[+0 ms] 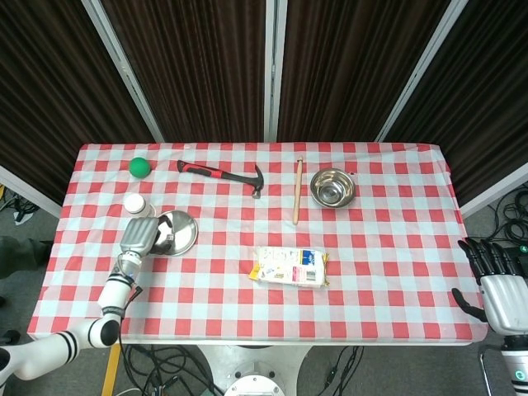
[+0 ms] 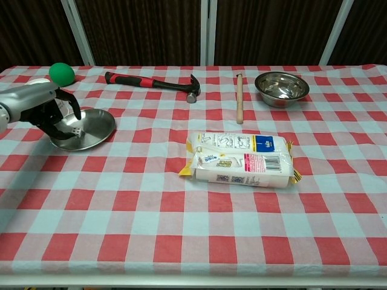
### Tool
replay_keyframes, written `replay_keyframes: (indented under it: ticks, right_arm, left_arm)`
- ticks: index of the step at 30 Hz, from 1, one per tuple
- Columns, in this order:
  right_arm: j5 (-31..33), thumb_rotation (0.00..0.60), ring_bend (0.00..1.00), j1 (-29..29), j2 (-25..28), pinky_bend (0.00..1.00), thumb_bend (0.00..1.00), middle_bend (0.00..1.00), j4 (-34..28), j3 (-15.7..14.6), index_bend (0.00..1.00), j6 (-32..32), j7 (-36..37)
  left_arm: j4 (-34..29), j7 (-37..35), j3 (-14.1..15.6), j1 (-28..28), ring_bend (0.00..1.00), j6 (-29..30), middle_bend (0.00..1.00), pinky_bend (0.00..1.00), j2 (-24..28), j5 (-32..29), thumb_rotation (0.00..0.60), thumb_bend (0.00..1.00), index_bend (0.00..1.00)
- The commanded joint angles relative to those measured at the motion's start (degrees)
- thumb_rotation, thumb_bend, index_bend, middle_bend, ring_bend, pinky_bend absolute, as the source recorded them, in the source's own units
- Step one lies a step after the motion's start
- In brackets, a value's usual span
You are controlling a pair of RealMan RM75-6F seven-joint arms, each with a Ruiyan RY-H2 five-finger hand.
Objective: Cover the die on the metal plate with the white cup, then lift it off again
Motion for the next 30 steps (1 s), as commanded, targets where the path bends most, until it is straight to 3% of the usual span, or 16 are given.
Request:
replay_keyframes:
  ticks: [1,6,12,17,19,22,30]
  right_arm:
    - [-0.1,0.6,0.0,0.2,0.0,0.03,0.23,0.07,0.0,0.0,0.06,-0.2,0.0]
    - [-0.4,0.6,0.0,0.5,-0.1,0.03,0.23,0.07,0.1,0.1,0.06,-0.3,0.0]
    - [-0.1,0.6,0.0,0.5,-0.2,0.04,0.23,0.07,0.2,0.1,0.06,-0.6,0.1]
    - [-0.1,0.6,0.0,0.7,-0.1,0.04,0.23,0.07,-0.1,0.2,0.06,-0.9,-0.4]
    - [-0.1,0.6,0.0,0.7,0.1,0.04,0.23,0.07,-0.4,0.3,0.06,-0.8,-0.8]
    - [0.1,0.6,0.0,0.6,0.3,0.04,0.23,0.07,-1.0,0.3,0.06,-0.7,-1.4]
    - [0.7,0.6,0.0,0.2,0.6,0.04,0.23,0.07,-2.2,0.3,0.06,-0.5,-3.0]
  left_arm:
    - [-2.6,-1.2,0.1,1.6,0.89,4.9,0.85,0.9,1.3,2.4,0.6,0.14,0.27]
    - [-6.9,-7.0,-2.0,5.6,0.86,10.9,0.82,0.87,5.9,2.7,0.6,0.13,0.26]
    - [-3.7,-11.9,-4.1,8.4,0.63,12.3,0.64,0.8,7.8,-0.8,0.6,0.13,0.3]
    - [1.4,-21.3,-5.2,7.4,0.24,4.0,0.31,0.43,6.7,-2.5,0.6,0.12,0.28]
    - [3.9,-29.3,-6.3,6.4,0.17,-0.7,0.24,0.34,6.0,-1.8,0.6,0.12,0.26]
    - [9.9,-36.5,-6.8,4.5,0.15,-4.7,0.23,0.29,3.6,0.5,0.6,0.12,0.26]
    - [22.5,-45.8,-6.0,0.3,0.13,-9.6,0.22,0.25,-2.4,5.0,0.6,0.12,0.25]
